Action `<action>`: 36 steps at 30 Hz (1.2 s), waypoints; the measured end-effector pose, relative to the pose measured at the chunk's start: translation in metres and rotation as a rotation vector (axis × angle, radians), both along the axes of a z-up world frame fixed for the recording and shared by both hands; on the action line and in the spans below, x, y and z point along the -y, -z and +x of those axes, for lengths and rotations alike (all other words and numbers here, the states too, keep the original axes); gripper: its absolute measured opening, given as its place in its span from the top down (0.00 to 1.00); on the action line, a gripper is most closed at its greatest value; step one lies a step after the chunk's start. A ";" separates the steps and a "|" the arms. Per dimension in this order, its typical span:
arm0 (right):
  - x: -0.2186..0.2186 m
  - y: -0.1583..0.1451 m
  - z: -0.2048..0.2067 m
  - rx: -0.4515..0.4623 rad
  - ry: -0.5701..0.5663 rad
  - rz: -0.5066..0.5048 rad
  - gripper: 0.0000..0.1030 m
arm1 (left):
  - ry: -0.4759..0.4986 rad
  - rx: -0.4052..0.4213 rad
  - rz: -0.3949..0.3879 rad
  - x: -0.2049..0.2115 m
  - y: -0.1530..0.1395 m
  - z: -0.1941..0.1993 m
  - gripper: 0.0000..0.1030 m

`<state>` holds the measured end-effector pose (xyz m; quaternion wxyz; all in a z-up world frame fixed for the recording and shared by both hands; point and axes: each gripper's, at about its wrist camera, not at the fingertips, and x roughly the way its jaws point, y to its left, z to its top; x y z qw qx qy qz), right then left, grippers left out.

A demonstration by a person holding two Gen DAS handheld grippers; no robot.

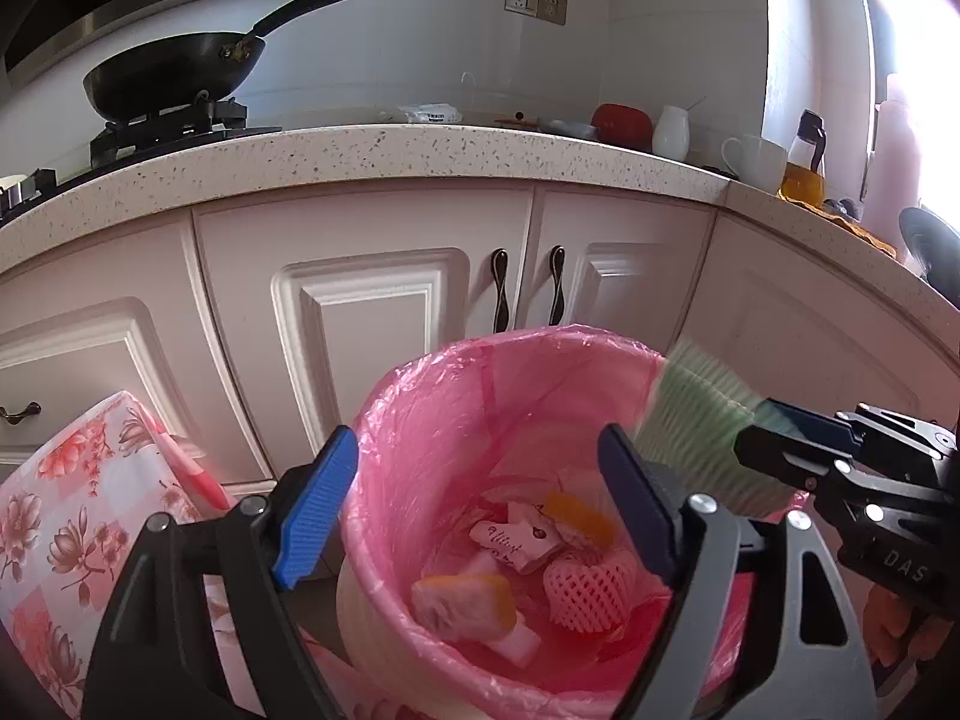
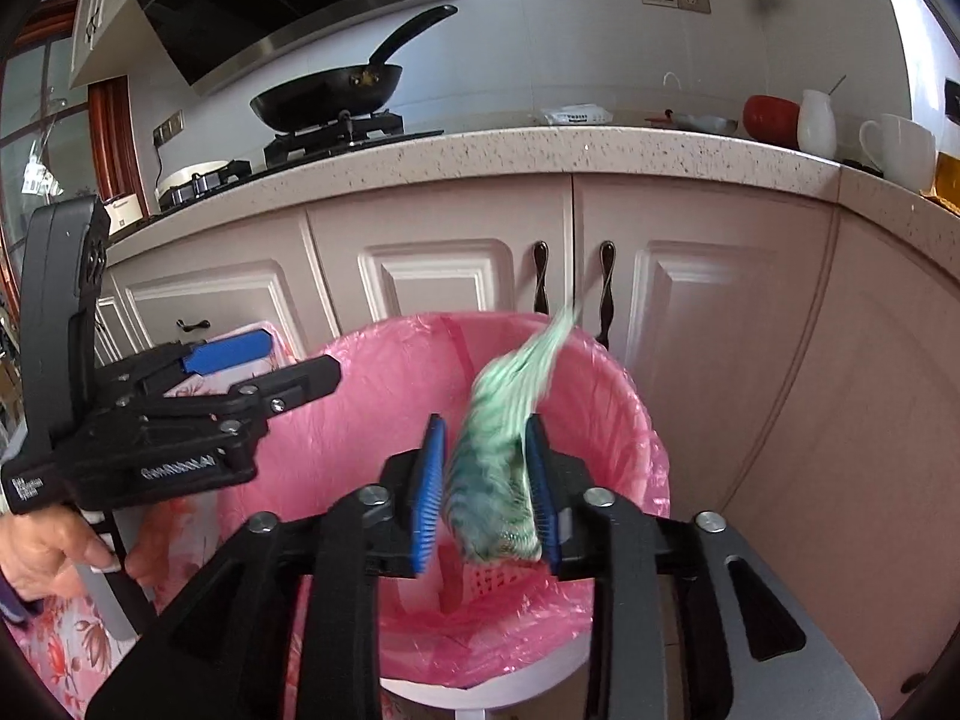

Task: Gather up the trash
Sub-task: 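Carry the cloth and sponge over the pink bin and open both tools, then move both open tools back over the table items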

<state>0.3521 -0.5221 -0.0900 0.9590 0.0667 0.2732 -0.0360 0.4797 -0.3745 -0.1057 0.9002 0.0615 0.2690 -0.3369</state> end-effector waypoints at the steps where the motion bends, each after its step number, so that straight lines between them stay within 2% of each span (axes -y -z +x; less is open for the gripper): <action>1: 0.001 -0.001 -0.003 0.005 0.007 0.005 0.63 | -0.011 0.005 0.003 -0.003 -0.001 -0.001 0.20; 7: 0.001 -0.012 -0.027 0.038 0.031 0.032 0.59 | -0.055 0.021 -0.020 -0.032 -0.014 -0.022 0.14; 14: -0.030 -0.026 -0.066 0.073 -0.003 0.026 0.58 | -0.131 0.060 -0.019 -0.083 -0.033 -0.071 0.07; 17: -0.054 -0.029 -0.081 0.079 -0.027 0.033 0.54 | -0.184 0.077 -0.024 -0.116 -0.037 -0.101 0.05; 22: -0.110 -0.035 -0.101 0.099 -0.088 -0.017 0.48 | -0.283 0.091 -0.029 -0.171 -0.036 -0.149 0.05; 26: -0.153 -0.034 -0.116 0.118 -0.155 0.005 0.41 | -0.360 0.100 -0.018 -0.218 -0.033 -0.189 0.05; 31: -0.207 -0.023 -0.126 0.083 -0.254 0.021 0.39 | -0.446 0.099 -0.011 -0.281 -0.027 -0.234 0.05; 36: -0.265 -0.016 -0.133 0.043 -0.366 0.021 0.39 | -0.629 0.104 -0.006 -0.353 -0.014 -0.280 0.05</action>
